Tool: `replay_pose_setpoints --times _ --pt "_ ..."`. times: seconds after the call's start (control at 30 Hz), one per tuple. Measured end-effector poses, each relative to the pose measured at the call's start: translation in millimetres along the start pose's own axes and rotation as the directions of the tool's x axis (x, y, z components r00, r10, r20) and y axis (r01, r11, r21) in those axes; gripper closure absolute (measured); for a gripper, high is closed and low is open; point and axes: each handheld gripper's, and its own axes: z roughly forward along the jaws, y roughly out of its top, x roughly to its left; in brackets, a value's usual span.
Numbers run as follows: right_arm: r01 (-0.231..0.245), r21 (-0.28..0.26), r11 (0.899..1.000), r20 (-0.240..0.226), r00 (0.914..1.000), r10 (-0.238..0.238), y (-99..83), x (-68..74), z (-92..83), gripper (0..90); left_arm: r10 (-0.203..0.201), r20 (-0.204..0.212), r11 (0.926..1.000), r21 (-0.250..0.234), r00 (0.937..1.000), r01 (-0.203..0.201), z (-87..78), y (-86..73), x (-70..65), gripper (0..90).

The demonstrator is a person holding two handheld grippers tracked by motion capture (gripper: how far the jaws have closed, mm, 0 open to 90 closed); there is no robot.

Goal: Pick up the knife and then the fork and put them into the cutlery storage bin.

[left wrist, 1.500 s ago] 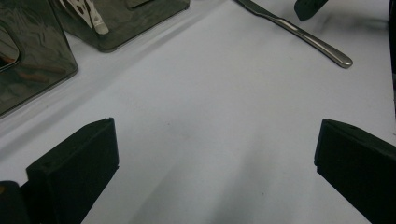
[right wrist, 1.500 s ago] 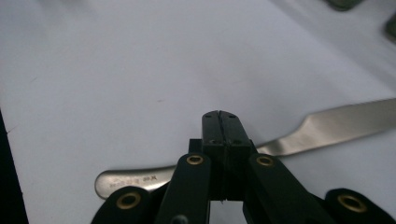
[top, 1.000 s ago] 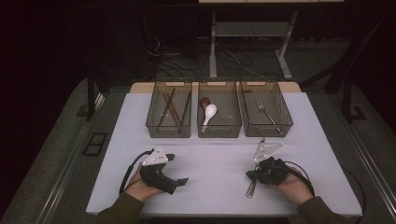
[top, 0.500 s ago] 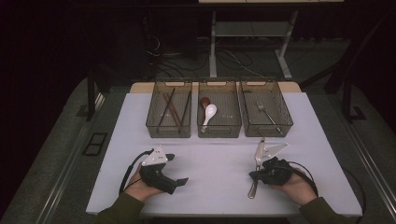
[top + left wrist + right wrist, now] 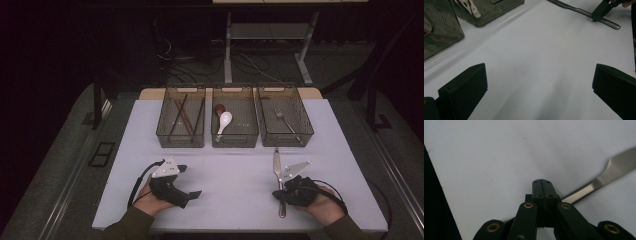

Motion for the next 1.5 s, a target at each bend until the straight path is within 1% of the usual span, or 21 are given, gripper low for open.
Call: replay_pose_setpoints --times 0.1,0.23,0.43,0.53,0.73,0.77,0.83,0.9,0.93,1.0,1.07,1.13,1.2,1.23,1.27,1.33,1.4,1.43,1.5 --pt "0.000 0.012 1.000 0.011 0.9999 0.000 -5.8 -2.1 -4.5 90.0 0.000 -0.001 1.0000 0.002 1.0000 0.000 0.3 -0.1 0.1 0.0" --pt "-0.006 0.026 1.000 0.028 0.9996 0.006 -12.4 -8.8 -10.2 90.0 0.000 -0.001 1.0000 0.002 1.0000 0.000 0.4 -0.1 -0.1 0.0" --pt "-0.031 0.046 0.998 0.056 0.9980 0.028 -22.3 -20.4 -18.5 90.0 0.002 -0.001 1.0000 0.004 1.0000 -0.002 0.4 -0.2 0.1 0.0" --pt "-0.047 0.046 0.998 0.072 0.9964 0.044 -26.8 -27.1 -21.8 90.0 0.002 -0.001 1.0000 0.006 1.0000 -0.002 0.5 -0.1 0.3 0.0" --pt "-0.065 0.054 0.996 0.107 0.9925 0.059 -30.4 -39.2 -25.6 90.0 0.002 -0.002 1.0000 0.006 1.0000 -0.002 0.2 0.0 0.3 0.0" --pt "-0.069 0.057 0.996 0.107 0.9922 0.063 -30.6 -40.6 -26.2 90.0 0.002 -0.001 1.0000 0.006 1.0000 -0.002 0.3 0.0 0.3 0.0" --pt "-0.069 0.061 0.996 0.091 0.9939 0.063 -30.1 -42.9 -26.5 90.0 0.000 -0.001 1.0000 0.005 1.0000 0.000 0.7 -0.1 0.2 0.0" --pt "-0.050 0.068 0.996 0.090 0.9950 0.044 -27.0 -43.9 -28.3 89.3 -0.001 -0.001 1.0000 0.004 1.0000 0.001 1.0 -0.1 0.0 0.0" --pt "-0.040 0.061 0.997 0.080 0.9962 0.035 -24.1 -45.1 -30.7 86.0 -0.001 -0.001 1.0000 0.003 1.0000 0.001 1.0 -0.1 0.1 0.0" --pt "-0.027 0.065 0.998 0.053 0.9983 0.023 -15.7 -47.6 -34.5 82.2 -0.004 -0.001 1.0000 0.002 1.0000 0.004 1.2 -0.1 0.2 0.0" --pt "0.004 0.097 0.995 0.057 0.9983 -0.009 -5.6 -50.6 -34.1 81.1 -0.002 -0.001 1.0000 0.004 1.0000 0.002 1.2 0.0 0.2 0.0" --pt "0.042 0.126 0.991 0.021 0.9988 -0.045 4.1 -53.6 -30.1 77.5 -0.001 -0.002 1.0000 0.003 1.0000 0.001 1.3 0.0 0.1 0.0" --pt "0.090 0.173 0.981 -0.014 0.9959 -0.089 12.8 -55.8 -22.9 73.3 -0.002 -0.001 1.0000 0.002 1.0000 0.002 1.2 -0.1 0.1 0.0" --pt "0.107 0.190 0.976 -0.024 0.9942 -0.104 17.3 -55.9 -19.1 72.0 -0.002 0.000 1.0000 0.003 1.0000 0.002 1.3 -0.2 0.2 0.0" --pt "0.118 0.208 0.971 -0.024 0.9930 -0.115 21.7 -56.5 -15.4 72.0 -0.004 0.001 1.0000 0.003 1.0000 0.004 1.4 -0.2 0.2 0.0" --pt "0.157 0.239 0.958 -0.039 0.9875 -0.153 29.2 -58.3 -8.0 71.0 -0.004 0.003 1.0000 0.004 1.0000 0.004 1.7 -0.3 0.2 0.0" --pt "0.177 0.275 0.945 -0.068 0.9840 -0.165 35.4 -56.6 -2.5 71.0 -0.002 0.005 1.0000 0.004 1.0000 0.002 1.5 -0.3 0.1 0.0" --pt "0.196 0.287 0.938 -0.080 0.9804 -0.180 38.0 -56.2 0.0 71.7 -0.001 0.005 1.0000 0.004 1.0000 0.001 1.5 -0.2 0.1 0.0" --pt "0.214 0.314 0.925 -0.089 0.9765 -0.196 42.3 -54.9 3.7 73.3 -0.003 0.006 1.0000 0.005 1.0000 0.003 2.0 -0.3 0.1 0.0"
